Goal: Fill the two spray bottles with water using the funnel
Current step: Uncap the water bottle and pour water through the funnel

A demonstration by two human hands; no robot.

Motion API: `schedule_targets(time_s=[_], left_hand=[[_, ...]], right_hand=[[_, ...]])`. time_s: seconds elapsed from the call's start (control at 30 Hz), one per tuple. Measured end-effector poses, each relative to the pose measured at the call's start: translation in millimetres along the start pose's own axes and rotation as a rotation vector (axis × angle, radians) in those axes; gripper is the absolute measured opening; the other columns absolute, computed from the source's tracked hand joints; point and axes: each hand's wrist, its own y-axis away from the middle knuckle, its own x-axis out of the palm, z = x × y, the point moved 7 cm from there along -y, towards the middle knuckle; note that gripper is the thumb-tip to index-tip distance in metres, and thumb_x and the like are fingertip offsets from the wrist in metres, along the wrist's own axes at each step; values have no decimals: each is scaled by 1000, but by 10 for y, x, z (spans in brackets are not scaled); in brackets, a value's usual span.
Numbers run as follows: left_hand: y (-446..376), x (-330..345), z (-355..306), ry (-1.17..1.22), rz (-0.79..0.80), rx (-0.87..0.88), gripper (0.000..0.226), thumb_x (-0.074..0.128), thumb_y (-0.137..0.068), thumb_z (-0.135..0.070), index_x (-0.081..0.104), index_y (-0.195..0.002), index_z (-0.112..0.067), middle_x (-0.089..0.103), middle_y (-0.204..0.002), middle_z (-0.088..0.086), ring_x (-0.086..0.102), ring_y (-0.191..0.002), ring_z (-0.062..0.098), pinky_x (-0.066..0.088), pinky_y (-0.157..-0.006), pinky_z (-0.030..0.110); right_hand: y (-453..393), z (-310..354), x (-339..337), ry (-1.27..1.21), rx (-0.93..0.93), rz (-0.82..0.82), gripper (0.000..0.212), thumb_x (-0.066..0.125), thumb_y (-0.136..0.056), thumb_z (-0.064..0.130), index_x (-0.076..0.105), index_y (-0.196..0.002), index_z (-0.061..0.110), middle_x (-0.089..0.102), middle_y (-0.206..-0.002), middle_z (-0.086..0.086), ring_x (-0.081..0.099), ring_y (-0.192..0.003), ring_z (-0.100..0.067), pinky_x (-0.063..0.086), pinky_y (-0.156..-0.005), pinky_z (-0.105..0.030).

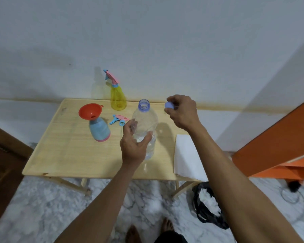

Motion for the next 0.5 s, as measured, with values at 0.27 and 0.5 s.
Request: schedule_targets(time_s=[0.27, 0.5], left_hand=[[-10, 22, 29, -31, -5, -52, 64, 82, -71, -37, 49, -125, -29, 63, -128, -4, 60, -121, 9, 52, -100, 44], [-2, 22, 90, -41, -21, -76, 68, 85, -72, -36, 50, -128, -20, 64, -127, -5, 61, -121, 12, 53, -96, 52]], right_hand=[[446, -1475, 1096, 183, 251, 297, 25, 69, -84, 7, 74, -108, 2, 74, -109, -18, 66, -104, -36, 50, -86, -34], [538, -1775, 1297, 283, 258, 338, 28, 77, -80, 20, 78, -108, 15, 71, -107, -15, 65, -98, -34, 49, -82, -33]])
